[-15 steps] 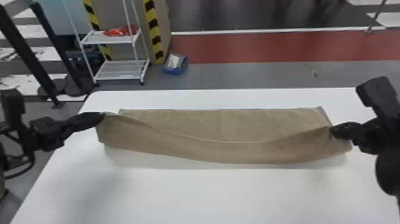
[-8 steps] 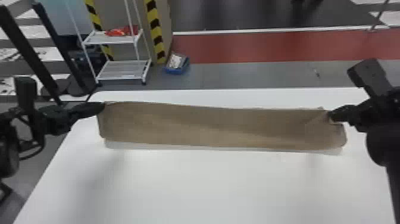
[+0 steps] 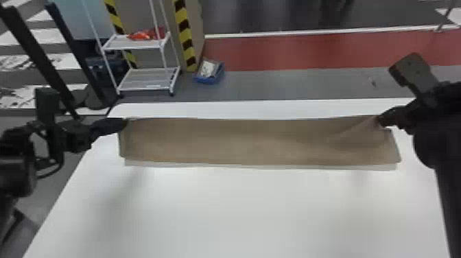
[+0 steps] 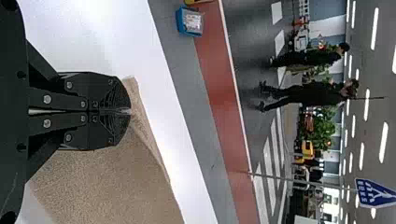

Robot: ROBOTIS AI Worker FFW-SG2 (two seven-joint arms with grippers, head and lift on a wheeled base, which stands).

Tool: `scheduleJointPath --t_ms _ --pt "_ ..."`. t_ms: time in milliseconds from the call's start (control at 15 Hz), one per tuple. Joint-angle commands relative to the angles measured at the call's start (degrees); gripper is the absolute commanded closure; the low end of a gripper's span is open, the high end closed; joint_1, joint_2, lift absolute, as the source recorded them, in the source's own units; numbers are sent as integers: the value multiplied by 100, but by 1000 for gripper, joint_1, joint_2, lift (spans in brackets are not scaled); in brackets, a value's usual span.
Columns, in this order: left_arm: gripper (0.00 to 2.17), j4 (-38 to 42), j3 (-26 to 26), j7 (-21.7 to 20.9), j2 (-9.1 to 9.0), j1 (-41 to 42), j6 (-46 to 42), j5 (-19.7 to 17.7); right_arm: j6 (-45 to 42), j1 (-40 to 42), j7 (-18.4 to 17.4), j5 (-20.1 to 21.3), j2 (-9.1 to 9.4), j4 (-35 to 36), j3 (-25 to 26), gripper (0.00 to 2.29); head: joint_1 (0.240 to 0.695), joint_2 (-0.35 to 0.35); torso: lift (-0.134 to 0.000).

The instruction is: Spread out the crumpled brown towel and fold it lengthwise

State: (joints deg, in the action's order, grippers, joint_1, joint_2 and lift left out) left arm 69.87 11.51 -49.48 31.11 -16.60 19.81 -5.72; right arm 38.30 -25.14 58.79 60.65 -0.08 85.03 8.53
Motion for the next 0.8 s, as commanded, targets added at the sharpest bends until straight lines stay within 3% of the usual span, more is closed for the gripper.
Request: scheduleJointPath --t_ms 0,467,533,600,667,733 --pt "1342 -70 -114 9 36 -63 -68 19 -90 -70 -8 132 13 -145 0 1986 683 122 -128" --pt "1342 -158 -369 96 9 -282 -121 124 -371 -246 -306 501 13 -646 97 1980 680 104 -128" --pt "1335 -158 -404 167 -17 -282 -191 142 -354 -237 -473 527 13 -654 97 1838 679 100 -128" --pt "1042 -158 -439 325 -61 -265 -350 124 -231 -237 -640 527 13 -663 97 1322 678 94 -128" --pt "336 -158 -431 562 -131 -194 -613 -8 -125 -228 -807 483 13 -663 79 356 677 89 -128" --pt "-1 -140 -439 729 -175 -159 -631 -8 16 -202 -1036 492 13 -654 44 -1 674 82 -128"
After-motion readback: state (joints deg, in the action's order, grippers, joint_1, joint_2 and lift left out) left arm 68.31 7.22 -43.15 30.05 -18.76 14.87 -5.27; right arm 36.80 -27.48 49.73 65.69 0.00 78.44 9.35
